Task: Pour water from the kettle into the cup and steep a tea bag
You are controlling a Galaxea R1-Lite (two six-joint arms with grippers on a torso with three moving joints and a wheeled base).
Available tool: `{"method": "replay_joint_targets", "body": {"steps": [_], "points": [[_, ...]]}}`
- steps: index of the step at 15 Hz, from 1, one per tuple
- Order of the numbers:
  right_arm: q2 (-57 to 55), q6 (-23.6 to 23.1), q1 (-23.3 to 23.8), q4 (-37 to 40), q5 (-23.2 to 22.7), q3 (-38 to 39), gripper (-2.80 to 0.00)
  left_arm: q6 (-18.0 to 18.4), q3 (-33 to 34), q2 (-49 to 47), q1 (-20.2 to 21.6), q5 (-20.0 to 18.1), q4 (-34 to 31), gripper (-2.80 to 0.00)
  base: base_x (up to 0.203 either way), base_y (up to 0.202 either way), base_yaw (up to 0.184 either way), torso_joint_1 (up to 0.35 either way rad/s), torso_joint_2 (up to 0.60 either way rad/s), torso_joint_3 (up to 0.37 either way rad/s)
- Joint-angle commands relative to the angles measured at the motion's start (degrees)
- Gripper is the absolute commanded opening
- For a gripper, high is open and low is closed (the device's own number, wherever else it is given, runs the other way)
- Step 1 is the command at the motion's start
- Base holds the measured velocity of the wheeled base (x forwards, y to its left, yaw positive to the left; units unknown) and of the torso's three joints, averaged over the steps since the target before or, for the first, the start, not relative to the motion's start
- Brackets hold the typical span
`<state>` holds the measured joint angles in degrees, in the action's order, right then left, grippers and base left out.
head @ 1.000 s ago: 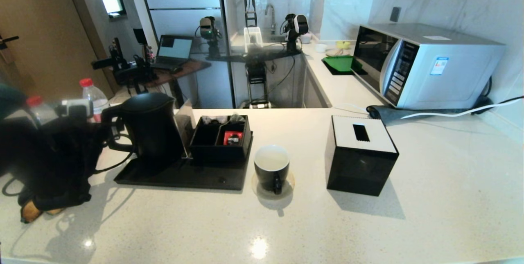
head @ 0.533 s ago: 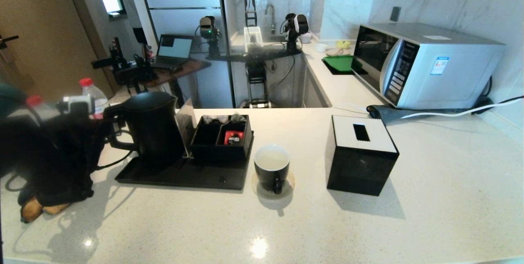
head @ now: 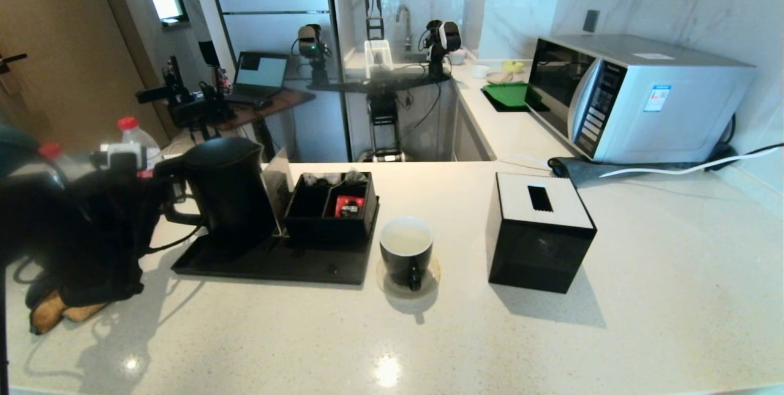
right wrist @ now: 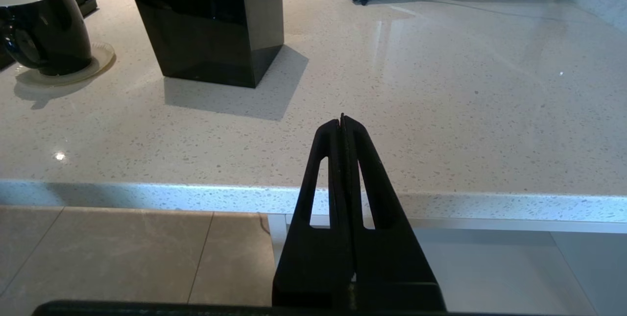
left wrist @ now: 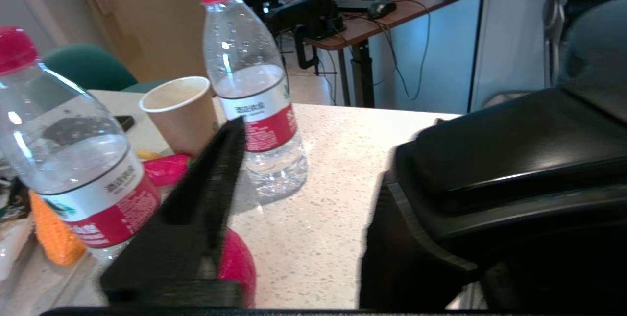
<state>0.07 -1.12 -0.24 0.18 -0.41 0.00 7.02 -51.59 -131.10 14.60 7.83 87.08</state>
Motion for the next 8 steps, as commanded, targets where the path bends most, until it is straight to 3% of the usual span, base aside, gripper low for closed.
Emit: {"method": "replay_joint_targets", "body": {"steps": [1, 8], "points": [[-0.1, 0.0, 0.0, 0.0, 0.0, 0.0, -2.80, 0.0, 0.0, 0.1, 0.1, 0.2, 2.9, -2.80, 0.000, 0.000, 0.000, 0.000, 0.00, 0.000], [-0.1, 0.0, 0.0, 0.0, 0.0, 0.0, -2.80, 0.0, -1.3, -0.6, 0.1, 0.2, 2.9, -2.80, 0.000, 0.000, 0.000, 0.000, 0.00, 0.000]]}}
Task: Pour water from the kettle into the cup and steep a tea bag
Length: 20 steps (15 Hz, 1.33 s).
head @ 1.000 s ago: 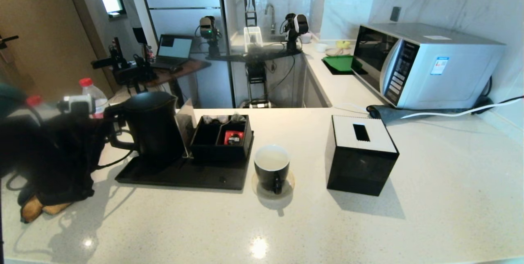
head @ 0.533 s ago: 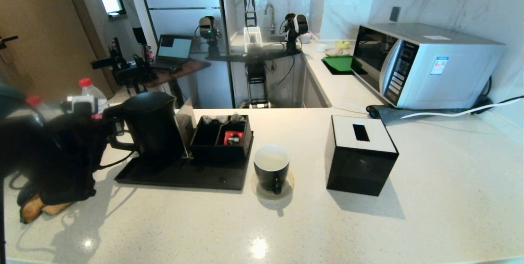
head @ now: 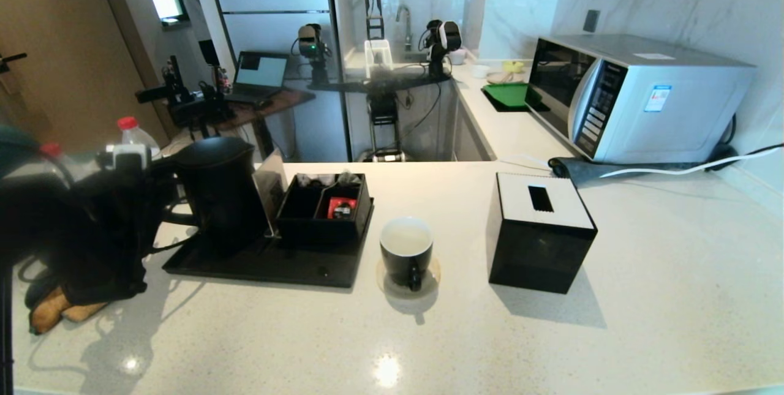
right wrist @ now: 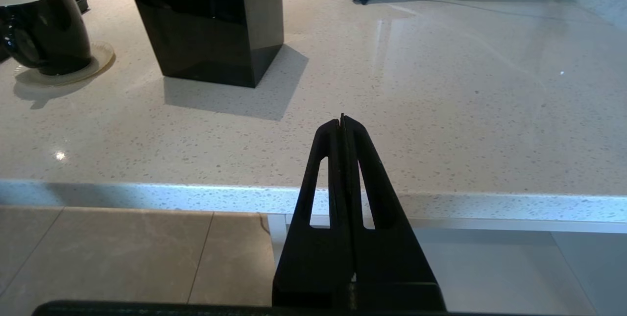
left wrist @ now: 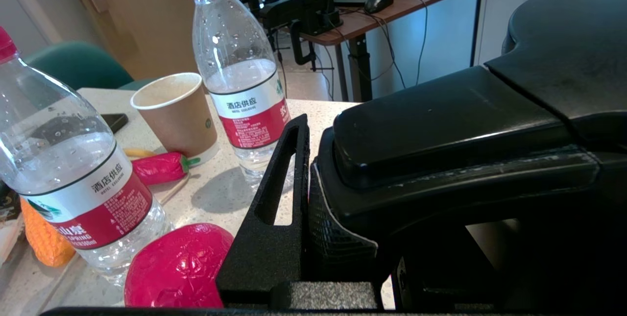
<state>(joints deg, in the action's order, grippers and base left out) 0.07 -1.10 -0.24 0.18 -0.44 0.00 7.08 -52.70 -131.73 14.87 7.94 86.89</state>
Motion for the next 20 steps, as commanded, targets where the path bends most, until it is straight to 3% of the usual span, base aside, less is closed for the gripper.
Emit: {"method": "replay_joint_targets", "body": {"steps": [1, 11, 20], "points": [[-0.1, 0.0, 0.0, 0.0, 0.0, 0.0, -2.80, -0.1, -0.2, -0.1, -0.2, 0.1, 3.1, -2.80, 0.000, 0.000, 0.000, 0.000, 0.00, 0.000], [-0.1, 0.0, 0.0, 0.0, 0.0, 0.0, -2.80, -0.7, 1.2, 2.7, -0.1, 0.5, 3.1, -2.80, 0.000, 0.000, 0.000, 0.000, 0.00, 0.000], [-0.1, 0.0, 0.0, 0.0, 0.0, 0.0, -2.80, -1.9, 8.6, 10.1, 1.8, 0.2, 3.1, -2.80, 0.000, 0.000, 0.000, 0.000, 0.00, 0.000]]}}
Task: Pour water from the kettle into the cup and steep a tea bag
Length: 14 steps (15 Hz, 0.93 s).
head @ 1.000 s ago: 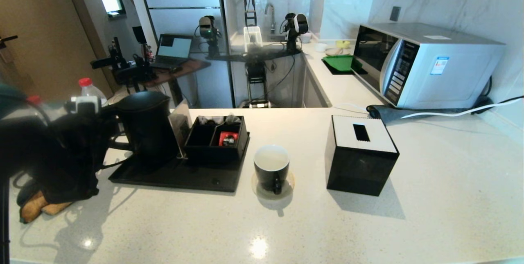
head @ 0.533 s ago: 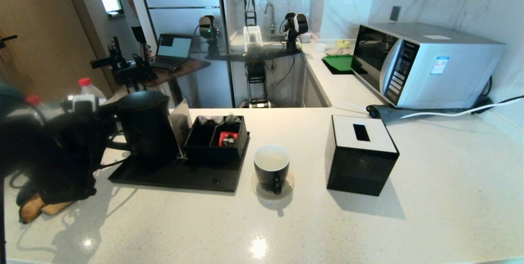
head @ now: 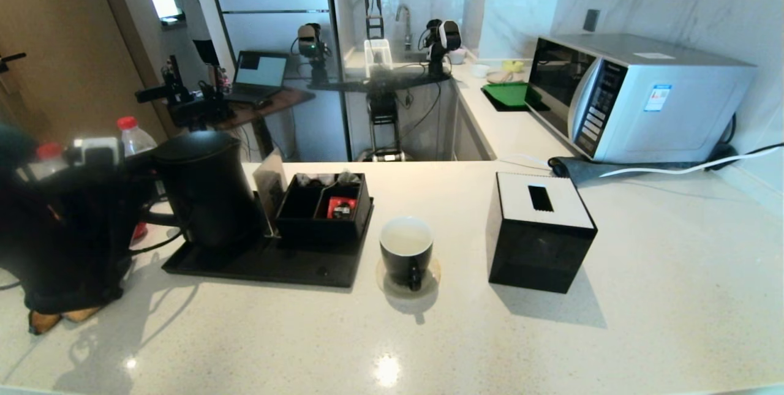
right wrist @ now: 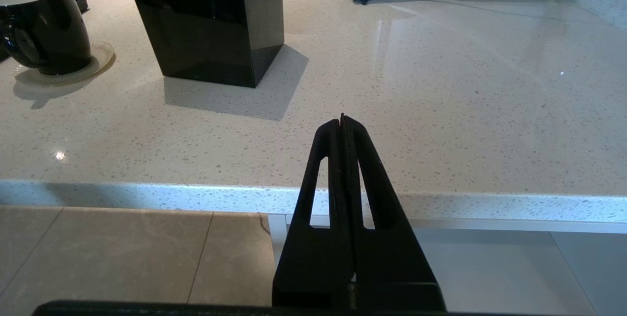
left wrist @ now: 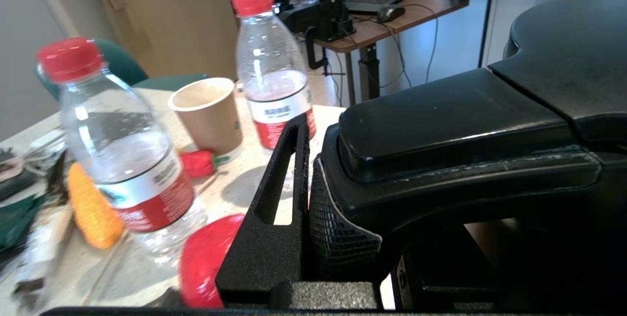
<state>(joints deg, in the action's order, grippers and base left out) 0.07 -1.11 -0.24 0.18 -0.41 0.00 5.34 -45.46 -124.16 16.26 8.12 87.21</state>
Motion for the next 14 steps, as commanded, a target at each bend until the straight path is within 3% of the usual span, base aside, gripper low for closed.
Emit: {"method": "replay_joint_targets", "body": {"steps": [1, 14], "points": [[-0.1, 0.0, 0.0, 0.0, 0.0, 0.0, -2.80, -0.1, 2.5, 3.7, 0.7, 0.1, 2.7, -2.80, 0.000, 0.000, 0.000, 0.000, 0.00, 0.000], [-0.1, 0.0, 0.0, 0.0, 0.0, 0.0, -2.80, -0.7, 19.8, 23.1, 1.1, -0.8, 2.7, -2.80, 0.000, 0.000, 0.000, 0.000, 0.00, 0.000]]}}
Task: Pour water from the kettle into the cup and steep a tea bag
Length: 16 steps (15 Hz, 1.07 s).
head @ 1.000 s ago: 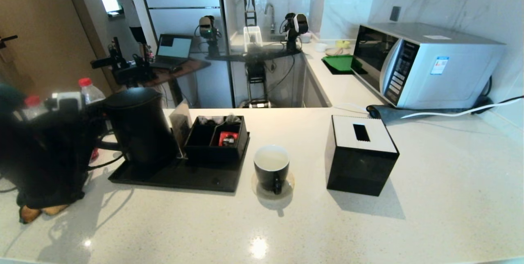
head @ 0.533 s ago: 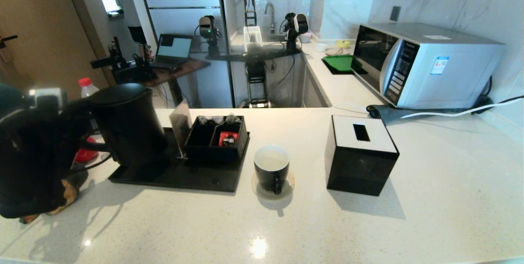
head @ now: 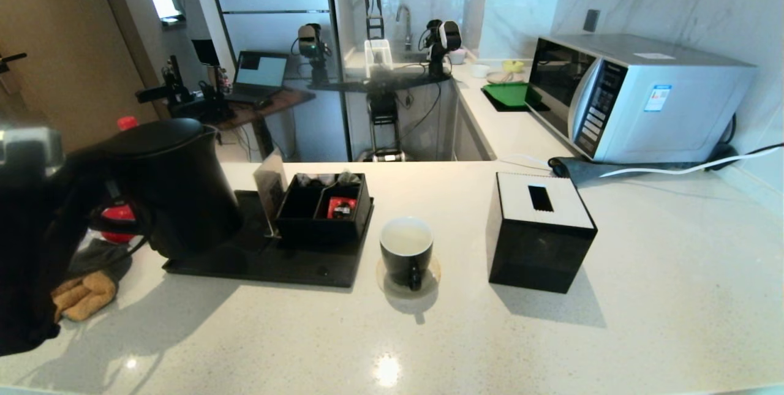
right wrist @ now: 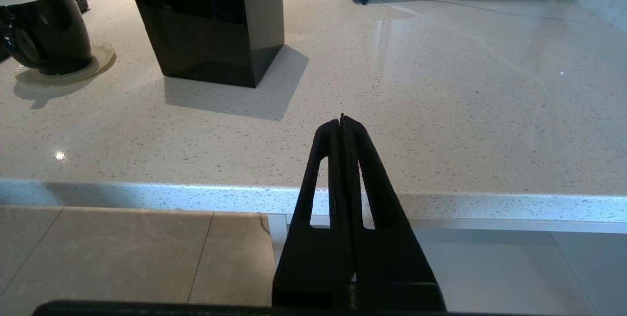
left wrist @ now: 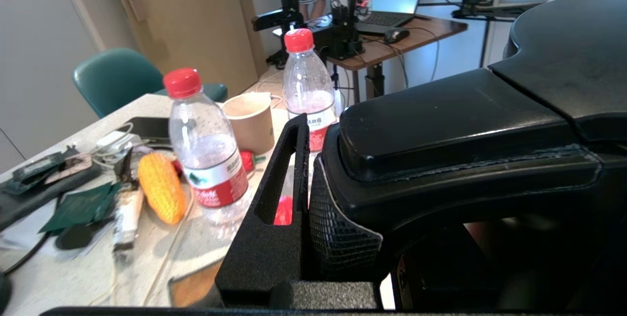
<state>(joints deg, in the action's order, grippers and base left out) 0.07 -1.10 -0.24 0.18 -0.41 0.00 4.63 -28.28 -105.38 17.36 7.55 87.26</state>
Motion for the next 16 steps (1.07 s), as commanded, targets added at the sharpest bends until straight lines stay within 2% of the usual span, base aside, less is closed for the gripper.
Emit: {"method": "replay_joint_targets", "body": {"steps": [1, 7, 11, 16], "points": [[-0.1, 0.0, 0.0, 0.0, 0.0, 0.0, -2.80, 0.0, 4.5, 6.1, 0.0, -1.0, 2.7, -2.80, 0.000, 0.000, 0.000, 0.000, 0.00, 0.000], [-0.1, 0.0, 0.0, 0.0, 0.0, 0.0, -2.80, 0.2, 13.5, 15.4, -1.5, -2.0, 2.7, -2.80, 0.000, 0.000, 0.000, 0.000, 0.00, 0.000], [-0.1, 0.0, 0.0, 0.0, 0.0, 0.0, -2.80, 0.3, 19.9, 21.3, -6.1, -1.9, 2.7, -2.80, 0.000, 0.000, 0.000, 0.000, 0.00, 0.000], [-0.1, 0.0, 0.0, 0.0, 0.0, 0.0, -2.80, 0.9, 21.3, 25.0, -11.7, -1.1, 0.7, -2.80, 0.000, 0.000, 0.000, 0.000, 0.00, 0.000]]}}
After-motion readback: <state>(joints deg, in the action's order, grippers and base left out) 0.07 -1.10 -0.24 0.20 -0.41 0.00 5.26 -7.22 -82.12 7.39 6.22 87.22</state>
